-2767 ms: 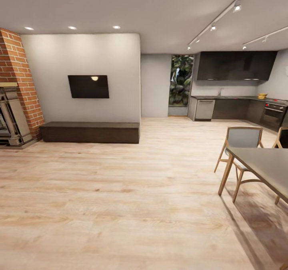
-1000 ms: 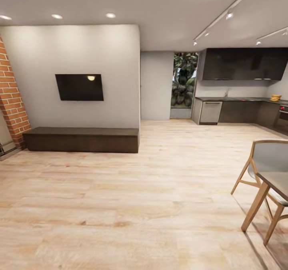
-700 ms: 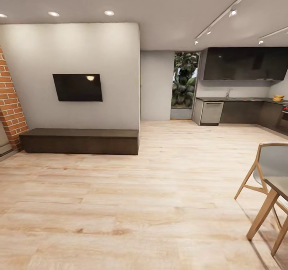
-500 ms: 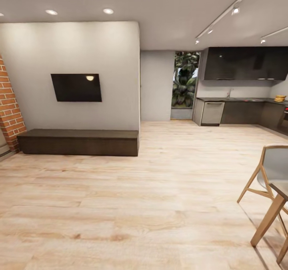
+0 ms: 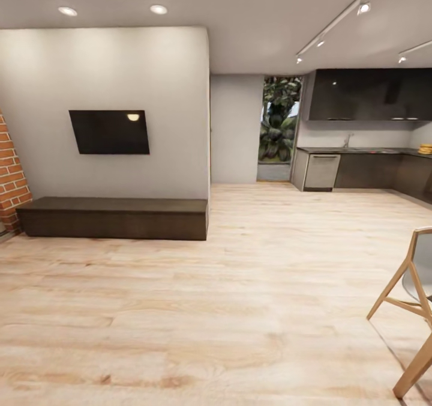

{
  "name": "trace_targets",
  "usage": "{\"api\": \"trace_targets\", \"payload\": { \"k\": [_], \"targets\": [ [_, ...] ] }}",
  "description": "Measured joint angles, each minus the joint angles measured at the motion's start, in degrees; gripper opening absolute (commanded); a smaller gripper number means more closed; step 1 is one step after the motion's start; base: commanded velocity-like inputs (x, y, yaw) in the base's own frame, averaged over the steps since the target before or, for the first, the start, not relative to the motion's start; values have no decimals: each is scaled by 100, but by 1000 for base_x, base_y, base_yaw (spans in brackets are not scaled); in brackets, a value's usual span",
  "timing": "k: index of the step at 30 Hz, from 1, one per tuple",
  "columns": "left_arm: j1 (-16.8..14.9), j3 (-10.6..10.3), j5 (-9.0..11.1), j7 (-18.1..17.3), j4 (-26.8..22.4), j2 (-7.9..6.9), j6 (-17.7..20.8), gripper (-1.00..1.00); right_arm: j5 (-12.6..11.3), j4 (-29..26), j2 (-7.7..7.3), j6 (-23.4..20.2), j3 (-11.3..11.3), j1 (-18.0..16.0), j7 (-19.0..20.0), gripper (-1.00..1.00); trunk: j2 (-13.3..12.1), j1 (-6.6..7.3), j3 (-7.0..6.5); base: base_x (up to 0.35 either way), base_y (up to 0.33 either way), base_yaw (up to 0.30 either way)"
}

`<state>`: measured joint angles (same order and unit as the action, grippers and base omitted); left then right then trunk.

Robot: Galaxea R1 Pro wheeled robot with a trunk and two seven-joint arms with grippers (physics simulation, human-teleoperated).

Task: In the kitchen, take the popcorn bag from the countertop, put it into the microwave, and heat it until the popcorn is cooked so the cooked popcorn ends up inside the bag.

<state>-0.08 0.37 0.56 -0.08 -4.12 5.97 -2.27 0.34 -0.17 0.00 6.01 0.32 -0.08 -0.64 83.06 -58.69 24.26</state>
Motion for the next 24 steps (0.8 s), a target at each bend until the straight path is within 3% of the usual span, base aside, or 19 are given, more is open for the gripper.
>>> {"api": "trace_targets", "payload": {
  "k": [24],
  "targets": [
    [0,3,2,0,0,0,4,100,-40,0,8,-7,-20,0,0,100,0,0,0,322,0,0]
  ]
}}
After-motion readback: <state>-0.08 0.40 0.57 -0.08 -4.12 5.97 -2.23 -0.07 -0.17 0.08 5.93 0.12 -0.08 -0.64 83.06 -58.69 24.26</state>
